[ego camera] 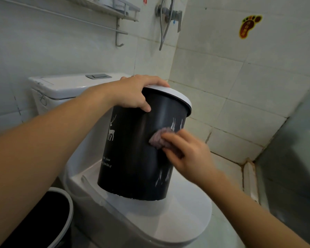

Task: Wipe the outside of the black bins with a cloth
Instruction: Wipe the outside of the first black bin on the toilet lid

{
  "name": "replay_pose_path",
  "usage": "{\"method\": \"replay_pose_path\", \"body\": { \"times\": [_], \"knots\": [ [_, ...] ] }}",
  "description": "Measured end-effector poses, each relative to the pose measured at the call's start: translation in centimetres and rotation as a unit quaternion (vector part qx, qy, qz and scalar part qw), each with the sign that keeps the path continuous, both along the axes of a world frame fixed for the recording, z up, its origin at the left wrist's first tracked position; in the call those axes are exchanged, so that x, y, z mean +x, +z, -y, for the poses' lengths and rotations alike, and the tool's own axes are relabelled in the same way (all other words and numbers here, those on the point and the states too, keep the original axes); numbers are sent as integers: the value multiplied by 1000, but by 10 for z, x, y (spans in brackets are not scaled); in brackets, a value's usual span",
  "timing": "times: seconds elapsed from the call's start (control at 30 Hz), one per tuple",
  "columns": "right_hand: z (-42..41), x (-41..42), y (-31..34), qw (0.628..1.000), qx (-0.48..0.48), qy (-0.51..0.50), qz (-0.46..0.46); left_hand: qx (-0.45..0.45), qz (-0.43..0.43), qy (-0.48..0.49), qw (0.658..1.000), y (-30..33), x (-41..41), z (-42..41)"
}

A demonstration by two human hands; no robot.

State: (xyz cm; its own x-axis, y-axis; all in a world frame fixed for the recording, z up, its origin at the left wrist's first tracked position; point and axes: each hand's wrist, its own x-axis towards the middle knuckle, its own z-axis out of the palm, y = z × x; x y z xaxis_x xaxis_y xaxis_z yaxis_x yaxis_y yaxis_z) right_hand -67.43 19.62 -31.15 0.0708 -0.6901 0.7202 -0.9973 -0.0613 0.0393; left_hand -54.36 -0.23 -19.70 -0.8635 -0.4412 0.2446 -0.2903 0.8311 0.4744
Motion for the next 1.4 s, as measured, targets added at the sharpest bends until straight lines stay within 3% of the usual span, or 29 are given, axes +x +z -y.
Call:
{"method": "replay_pose_path", "body": {
  "times": [0.17,0.33,0.6,0.8,1.1,1.4],
  "knots": [
    [-6,-7,-8,998,17,18,-59,11,1,10,1000,-1,-1,2],
    [14,-8,17,997,-47,-58,22,17,-1,8,1000,-2,-3,4],
    [-15,2,-40,997,23,65,-44,43,-9,0,999,-1,0,6],
    [0,-2,-21,998,-52,-18,33,58,-23,-10,998,-3,0,4],
    [-25,15,-55,992,72,88,-47,103,-80,1,992,-9,4,14],
    [-32,17,-51,995,51,80,-26,168,-137,-15,976,-16,5,25]
  ]
}}
